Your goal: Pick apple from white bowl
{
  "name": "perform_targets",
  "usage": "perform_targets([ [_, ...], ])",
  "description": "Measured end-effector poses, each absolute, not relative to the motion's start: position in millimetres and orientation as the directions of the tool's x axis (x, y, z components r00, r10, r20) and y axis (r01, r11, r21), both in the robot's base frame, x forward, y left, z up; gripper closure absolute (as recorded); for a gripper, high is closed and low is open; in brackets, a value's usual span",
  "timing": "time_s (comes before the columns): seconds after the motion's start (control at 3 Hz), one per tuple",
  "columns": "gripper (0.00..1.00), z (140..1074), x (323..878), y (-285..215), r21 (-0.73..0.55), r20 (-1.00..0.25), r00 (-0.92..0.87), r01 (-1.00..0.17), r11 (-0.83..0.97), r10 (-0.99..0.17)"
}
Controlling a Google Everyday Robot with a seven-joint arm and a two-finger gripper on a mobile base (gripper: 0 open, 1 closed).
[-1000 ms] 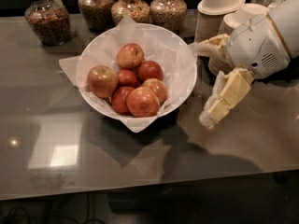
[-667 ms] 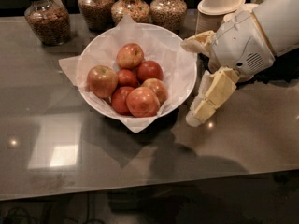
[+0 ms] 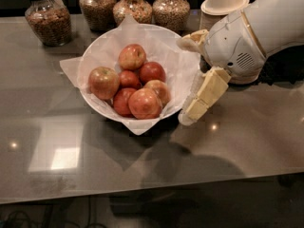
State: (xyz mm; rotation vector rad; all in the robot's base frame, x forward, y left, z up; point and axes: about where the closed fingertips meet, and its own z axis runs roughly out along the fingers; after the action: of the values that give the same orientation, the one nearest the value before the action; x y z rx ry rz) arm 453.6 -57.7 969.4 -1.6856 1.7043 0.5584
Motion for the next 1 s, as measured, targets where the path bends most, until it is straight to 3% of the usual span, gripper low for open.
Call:
perform_targets([
  [0.33, 0.16, 964, 456, -52, -0.152, -0.707, 0.057, -0.986, 0.073, -0.705],
  [1.0, 0.23, 951, 462, -43, -0.124, -0.723, 0.051, -0.991, 0.057, -0.689],
])
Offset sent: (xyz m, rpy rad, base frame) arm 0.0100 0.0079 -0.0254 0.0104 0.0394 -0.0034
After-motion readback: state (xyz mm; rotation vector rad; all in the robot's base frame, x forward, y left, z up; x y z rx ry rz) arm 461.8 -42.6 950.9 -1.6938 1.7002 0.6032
